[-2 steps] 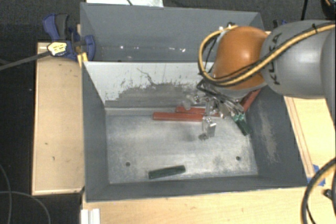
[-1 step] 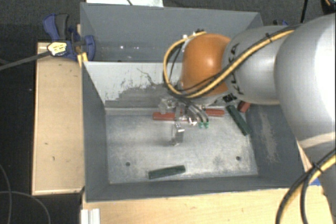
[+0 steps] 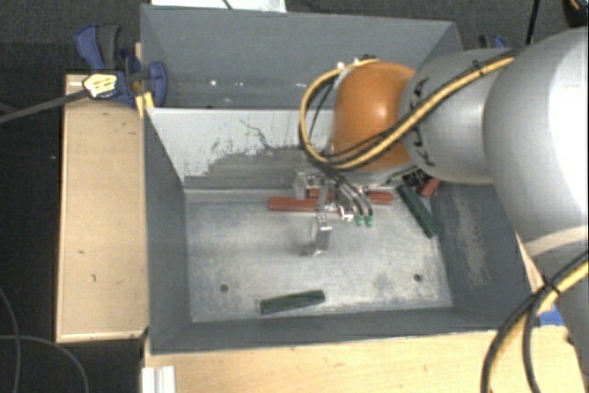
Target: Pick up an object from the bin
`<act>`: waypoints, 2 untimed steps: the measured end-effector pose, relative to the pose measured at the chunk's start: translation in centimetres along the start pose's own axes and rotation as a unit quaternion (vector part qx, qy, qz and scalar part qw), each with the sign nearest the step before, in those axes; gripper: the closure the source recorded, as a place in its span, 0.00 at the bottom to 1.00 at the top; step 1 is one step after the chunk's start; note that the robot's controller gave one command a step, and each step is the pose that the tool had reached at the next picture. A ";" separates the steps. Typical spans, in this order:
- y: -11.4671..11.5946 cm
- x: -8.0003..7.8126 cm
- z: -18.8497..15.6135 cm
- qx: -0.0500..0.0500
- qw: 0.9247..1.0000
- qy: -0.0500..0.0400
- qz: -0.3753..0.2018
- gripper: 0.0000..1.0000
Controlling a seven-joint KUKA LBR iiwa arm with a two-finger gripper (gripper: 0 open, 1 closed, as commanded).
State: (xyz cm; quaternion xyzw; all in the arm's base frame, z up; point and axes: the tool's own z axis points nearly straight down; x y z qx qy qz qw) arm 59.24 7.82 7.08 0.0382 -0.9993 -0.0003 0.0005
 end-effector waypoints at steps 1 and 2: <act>-0.6 0.4 0.0 0.000 1.000 0.001 0.020 0.00; -2.6 0.2 0.0 0.000 0.994 0.000 0.112 0.00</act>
Offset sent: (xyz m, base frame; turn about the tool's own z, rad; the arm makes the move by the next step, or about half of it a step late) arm -0.0035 -0.0070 -0.0008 0.0448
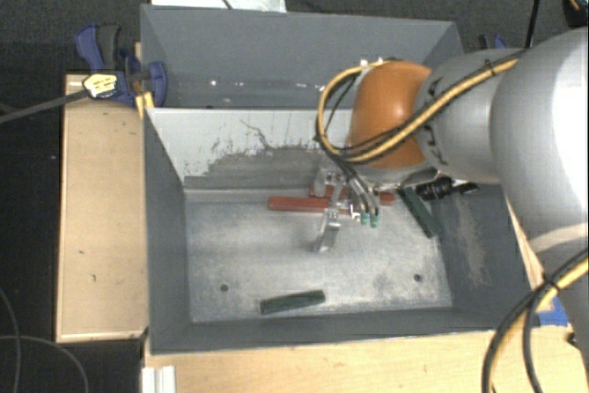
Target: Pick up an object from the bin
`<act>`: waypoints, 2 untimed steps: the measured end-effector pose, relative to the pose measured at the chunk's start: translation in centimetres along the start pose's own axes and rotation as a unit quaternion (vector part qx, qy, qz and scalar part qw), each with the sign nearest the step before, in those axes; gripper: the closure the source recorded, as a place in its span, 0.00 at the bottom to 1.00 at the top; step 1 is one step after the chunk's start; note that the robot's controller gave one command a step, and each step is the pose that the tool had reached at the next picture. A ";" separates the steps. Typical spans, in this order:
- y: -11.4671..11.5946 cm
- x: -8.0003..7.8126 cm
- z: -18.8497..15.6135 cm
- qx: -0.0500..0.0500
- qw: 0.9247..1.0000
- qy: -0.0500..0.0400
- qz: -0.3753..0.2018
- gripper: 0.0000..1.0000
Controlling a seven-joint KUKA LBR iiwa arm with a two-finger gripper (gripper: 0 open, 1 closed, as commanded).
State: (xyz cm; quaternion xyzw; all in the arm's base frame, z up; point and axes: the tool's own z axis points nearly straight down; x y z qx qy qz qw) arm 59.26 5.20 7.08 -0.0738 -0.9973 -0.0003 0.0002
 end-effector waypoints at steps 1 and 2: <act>0.1 -0.2 -0.3 -0.001 1.000 -0.003 -0.001 1.00; 0.4 1.7 -14.3 0.000 0.983 -0.005 -0.186 1.00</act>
Offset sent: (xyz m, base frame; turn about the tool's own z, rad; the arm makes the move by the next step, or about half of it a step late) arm 0.0000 0.0000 0.0000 0.0000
